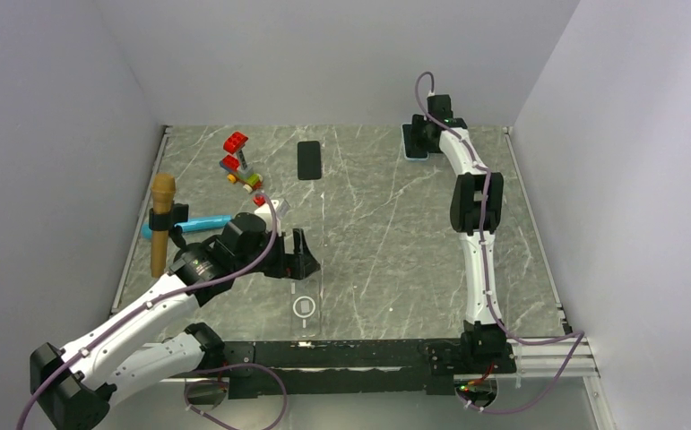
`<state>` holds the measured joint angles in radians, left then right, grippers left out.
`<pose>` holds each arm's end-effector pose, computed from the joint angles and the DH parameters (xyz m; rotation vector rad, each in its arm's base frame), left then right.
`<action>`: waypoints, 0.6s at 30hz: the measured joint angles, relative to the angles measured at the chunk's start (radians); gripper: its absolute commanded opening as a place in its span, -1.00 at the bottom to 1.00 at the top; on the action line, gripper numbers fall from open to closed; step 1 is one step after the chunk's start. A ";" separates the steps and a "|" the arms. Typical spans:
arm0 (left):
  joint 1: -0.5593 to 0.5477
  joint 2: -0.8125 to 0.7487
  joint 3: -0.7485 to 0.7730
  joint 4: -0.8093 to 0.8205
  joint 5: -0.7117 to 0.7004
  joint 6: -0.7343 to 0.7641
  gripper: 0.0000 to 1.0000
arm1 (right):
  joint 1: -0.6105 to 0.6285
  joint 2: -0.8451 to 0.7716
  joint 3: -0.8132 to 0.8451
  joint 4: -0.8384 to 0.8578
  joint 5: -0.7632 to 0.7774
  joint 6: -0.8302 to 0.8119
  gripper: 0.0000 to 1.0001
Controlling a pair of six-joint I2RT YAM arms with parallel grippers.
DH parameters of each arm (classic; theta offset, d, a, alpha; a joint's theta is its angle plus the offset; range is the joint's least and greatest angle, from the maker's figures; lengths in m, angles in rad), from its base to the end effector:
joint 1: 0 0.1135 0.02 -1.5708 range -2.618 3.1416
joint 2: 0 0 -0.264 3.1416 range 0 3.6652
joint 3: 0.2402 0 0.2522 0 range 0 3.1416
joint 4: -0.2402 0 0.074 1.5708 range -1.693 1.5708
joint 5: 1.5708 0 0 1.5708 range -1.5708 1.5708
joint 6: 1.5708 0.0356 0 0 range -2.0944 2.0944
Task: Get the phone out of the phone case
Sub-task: Move the phone to the center of the board.
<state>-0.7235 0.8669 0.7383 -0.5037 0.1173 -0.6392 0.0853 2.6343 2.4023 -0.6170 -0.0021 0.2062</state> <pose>0.1381 -0.1276 0.2782 0.1684 2.3378 -0.8550 0.5733 0.0491 0.1616 0.1455 2.4199 0.1354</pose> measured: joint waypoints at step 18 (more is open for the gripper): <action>0.000 -0.023 0.026 0.029 0.060 -0.011 0.99 | 0.031 -0.117 -0.193 0.013 -0.026 0.068 1.00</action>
<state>-0.7235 0.8436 0.7647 -0.4751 0.1772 -0.6506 0.1165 2.5168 2.2089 -0.6041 -0.0277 0.2741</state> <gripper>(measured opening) 0.994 0.994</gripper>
